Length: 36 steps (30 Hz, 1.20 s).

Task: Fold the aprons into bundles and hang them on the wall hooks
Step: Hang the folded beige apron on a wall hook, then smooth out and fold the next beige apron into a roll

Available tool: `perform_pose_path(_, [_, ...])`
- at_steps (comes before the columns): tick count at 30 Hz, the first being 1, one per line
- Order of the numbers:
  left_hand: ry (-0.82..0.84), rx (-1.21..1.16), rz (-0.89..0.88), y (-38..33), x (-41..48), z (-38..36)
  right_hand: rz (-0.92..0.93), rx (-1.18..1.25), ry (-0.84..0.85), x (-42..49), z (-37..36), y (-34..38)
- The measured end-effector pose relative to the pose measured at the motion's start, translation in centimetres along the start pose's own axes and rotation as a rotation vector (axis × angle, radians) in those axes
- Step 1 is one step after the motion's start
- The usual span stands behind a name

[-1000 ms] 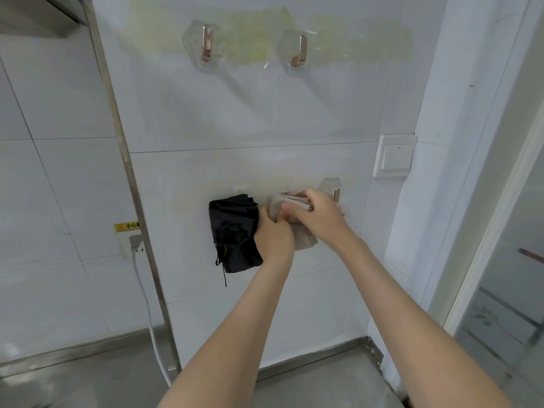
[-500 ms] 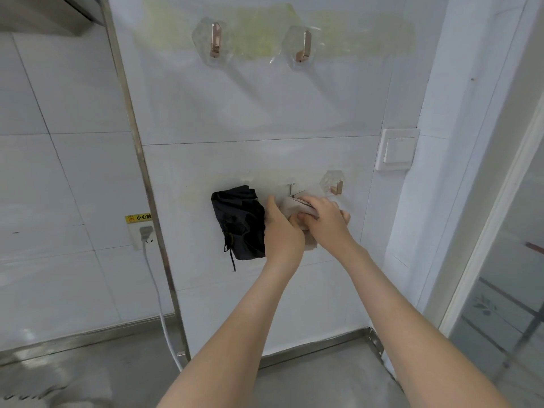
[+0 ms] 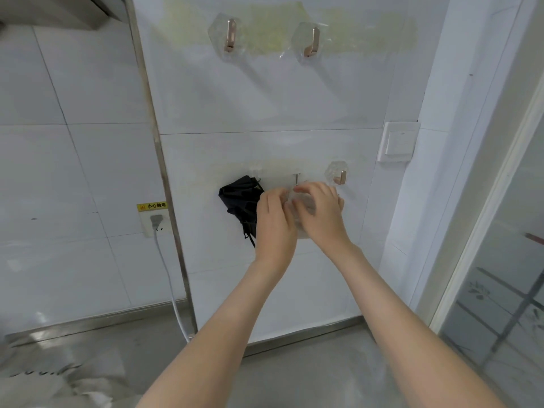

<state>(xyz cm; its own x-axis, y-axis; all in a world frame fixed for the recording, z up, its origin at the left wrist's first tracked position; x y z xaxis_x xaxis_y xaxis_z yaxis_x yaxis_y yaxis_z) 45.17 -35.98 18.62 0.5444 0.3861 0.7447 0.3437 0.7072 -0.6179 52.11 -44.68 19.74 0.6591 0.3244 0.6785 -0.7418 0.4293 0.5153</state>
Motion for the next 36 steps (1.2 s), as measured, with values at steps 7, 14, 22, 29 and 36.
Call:
perform_pose_path(7, [0.047,0.111,-0.074,4.1,-3.5,8.7,0.281,0.067,-0.002,-5.2,-4.2,8.0])
perform_pose_path(14, [0.234,0.443,0.438,18.4,-13.4,26.0,0.430,0.166,0.512,-14.5,-17.7,16.7])
perform_pose_path(22, [0.677,0.633,0.848,29.9,-25.6,44.6,0.014,0.083,1.128,-26.0,-37.0,25.0])
perform_pose_path(29, [0.882,0.661,0.983,35.1,-31.6,54.3,-0.132,-0.347,1.105,-33.4,-47.4,27.6])
perform_pose_path(36, [0.888,0.615,0.939,37.0,-32.6,54.8,-0.097,-0.541,0.866,-32.7,-48.8,24.9])
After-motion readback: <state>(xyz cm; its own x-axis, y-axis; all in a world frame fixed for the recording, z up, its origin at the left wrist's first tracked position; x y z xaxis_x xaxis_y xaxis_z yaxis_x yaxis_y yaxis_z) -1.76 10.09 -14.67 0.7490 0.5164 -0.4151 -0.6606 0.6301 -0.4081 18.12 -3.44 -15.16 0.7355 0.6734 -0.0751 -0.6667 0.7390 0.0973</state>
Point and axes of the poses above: each hand's wrist, its own x-axis towards the middle knuckle, its own z-axis out of the back of the hand, y = z × x, the point moved 4 cm from there along x, towards the middle knuckle, and after that the axes turned 3 degrees about y, right-handed, at the moved point
